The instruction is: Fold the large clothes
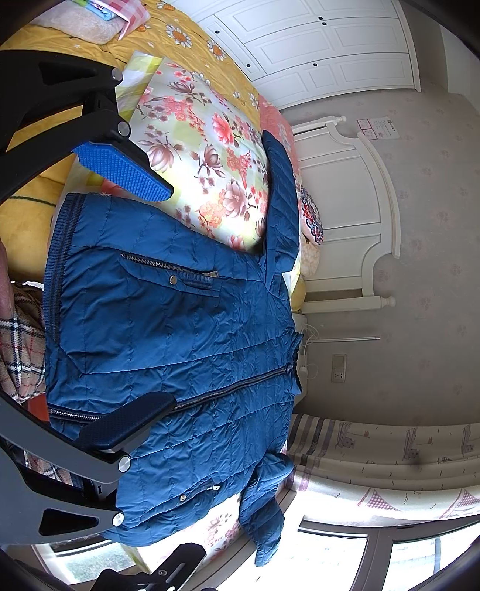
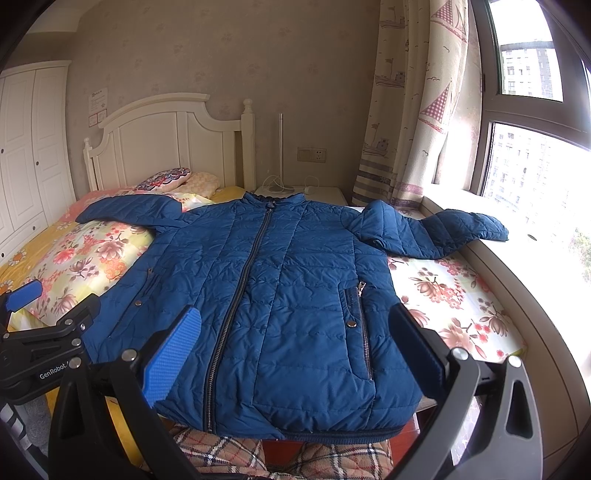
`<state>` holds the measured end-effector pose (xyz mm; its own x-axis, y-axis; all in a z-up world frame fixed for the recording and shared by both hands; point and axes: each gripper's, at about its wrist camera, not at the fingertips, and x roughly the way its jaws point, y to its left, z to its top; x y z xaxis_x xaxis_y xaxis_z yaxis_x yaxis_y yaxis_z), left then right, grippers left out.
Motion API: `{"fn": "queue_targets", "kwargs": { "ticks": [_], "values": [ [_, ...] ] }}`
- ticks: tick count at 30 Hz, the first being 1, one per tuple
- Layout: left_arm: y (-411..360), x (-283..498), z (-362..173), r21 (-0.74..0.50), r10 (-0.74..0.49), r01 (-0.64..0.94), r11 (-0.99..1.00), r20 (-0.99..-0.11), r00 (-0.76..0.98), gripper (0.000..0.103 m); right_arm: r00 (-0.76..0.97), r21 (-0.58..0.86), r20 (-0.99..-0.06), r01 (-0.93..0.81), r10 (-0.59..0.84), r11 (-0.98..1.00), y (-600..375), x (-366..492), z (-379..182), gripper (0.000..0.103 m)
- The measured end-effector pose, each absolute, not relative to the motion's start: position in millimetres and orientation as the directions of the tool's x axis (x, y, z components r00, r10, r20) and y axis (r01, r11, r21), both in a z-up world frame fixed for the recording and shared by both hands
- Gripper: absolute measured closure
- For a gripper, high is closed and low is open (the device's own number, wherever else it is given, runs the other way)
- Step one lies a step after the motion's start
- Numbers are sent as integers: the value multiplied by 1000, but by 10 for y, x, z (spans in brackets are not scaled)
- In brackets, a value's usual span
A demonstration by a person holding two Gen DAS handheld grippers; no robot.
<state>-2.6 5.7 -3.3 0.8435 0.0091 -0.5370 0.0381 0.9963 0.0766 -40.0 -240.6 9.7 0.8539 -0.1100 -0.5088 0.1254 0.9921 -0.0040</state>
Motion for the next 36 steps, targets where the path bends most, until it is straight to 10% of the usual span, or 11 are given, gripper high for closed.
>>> {"fn": "queue_targets", "kwargs": {
  "ticks": [19,36],
  "values": [
    [-47,128,-80,89,5,54,995,-554,833,4,842,-9,-529,121,-108,993,-2388,-327,-1,2],
    [-713,2023,-728,110,-33,176,978,-754,656,4,721,161,-685,288,-104,944,-3757,998,-548,2]
  ]
}}
